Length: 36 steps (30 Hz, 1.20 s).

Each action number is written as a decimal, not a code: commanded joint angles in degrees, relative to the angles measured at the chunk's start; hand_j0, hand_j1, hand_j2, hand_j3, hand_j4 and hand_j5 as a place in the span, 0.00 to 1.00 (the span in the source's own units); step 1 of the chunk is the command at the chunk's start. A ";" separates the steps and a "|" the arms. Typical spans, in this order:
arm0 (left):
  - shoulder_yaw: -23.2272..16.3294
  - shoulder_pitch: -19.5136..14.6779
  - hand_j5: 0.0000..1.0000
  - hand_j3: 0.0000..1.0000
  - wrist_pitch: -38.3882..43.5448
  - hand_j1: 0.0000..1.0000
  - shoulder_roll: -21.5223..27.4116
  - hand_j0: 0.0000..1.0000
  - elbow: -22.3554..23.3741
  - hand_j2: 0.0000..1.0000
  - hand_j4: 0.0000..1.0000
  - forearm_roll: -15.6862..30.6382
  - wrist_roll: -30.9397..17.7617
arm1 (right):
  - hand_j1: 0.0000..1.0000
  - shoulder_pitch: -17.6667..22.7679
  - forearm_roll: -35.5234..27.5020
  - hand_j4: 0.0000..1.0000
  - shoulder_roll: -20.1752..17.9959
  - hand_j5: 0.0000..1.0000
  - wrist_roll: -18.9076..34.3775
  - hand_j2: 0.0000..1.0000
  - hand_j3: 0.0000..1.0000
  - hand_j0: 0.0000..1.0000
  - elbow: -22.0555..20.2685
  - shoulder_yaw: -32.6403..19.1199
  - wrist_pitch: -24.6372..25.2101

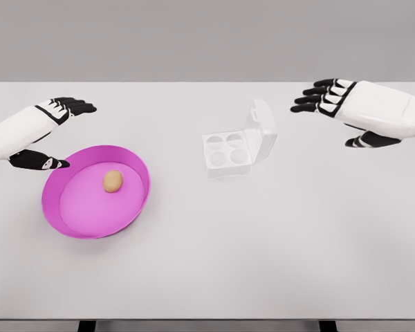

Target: Pack egg into the box and close the box lid

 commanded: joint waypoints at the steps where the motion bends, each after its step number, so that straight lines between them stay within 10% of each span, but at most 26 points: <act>1: 0.01 -0.09 1.00 1.00 0.11 1.00 0.13 1.00 -0.02 1.00 1.00 -0.03 -0.03 | 1.00 0.00 0.22 1.00 -0.18 1.00 -0.03 1.00 1.00 1.00 0.07 -0.98 0.19; 4: -0.08 -0.18 1.00 1.00 0.11 1.00 0.04 1.00 -0.11 1.00 1.00 -0.56 -2.30 | 1.00 2.20 0.58 1.00 -0.09 1.00 -0.03 1.00 1.00 1.00 -0.28 -4.67 0.19; 6: 0.09 -0.79 1.00 1.00 0.11 1.00 -0.05 1.00 -0.11 1.00 1.00 -0.03 -12.06 | 1.00 3.78 1.54 1.00 -0.09 1.00 -0.03 1.00 1.00 1.00 -0.11 -5.37 0.19; 12: -0.70 -3.96 1.00 1.00 0.11 1.00 -0.57 1.00 0.07 1.00 1.00 -0.30 -12.09 | 1.00 6.15 3.83 1.00 -0.01 1.00 -0.03 1.00 1.00 1.00 -0.20 -7.57 0.19; 22: -13.97 -12.22 1.00 1.00 0.11 1.00 0.48 1.00 -0.20 1.00 1.00 -1.09 -12.09 | 1.00 8.53 3.56 1.00 0.17 1.00 -0.03 1.00 1.00 1.00 -0.02 -6.96 0.19; 36: -19.24 -11.78 0.95 0.95 0.11 0.95 5.75 0.95 -1.69 0.95 0.95 -0.91 -12.09 | 1.00 8.53 3.65 1.00 -0.09 1.00 -0.03 1.00 1.00 1.00 0.16 -5.20 0.19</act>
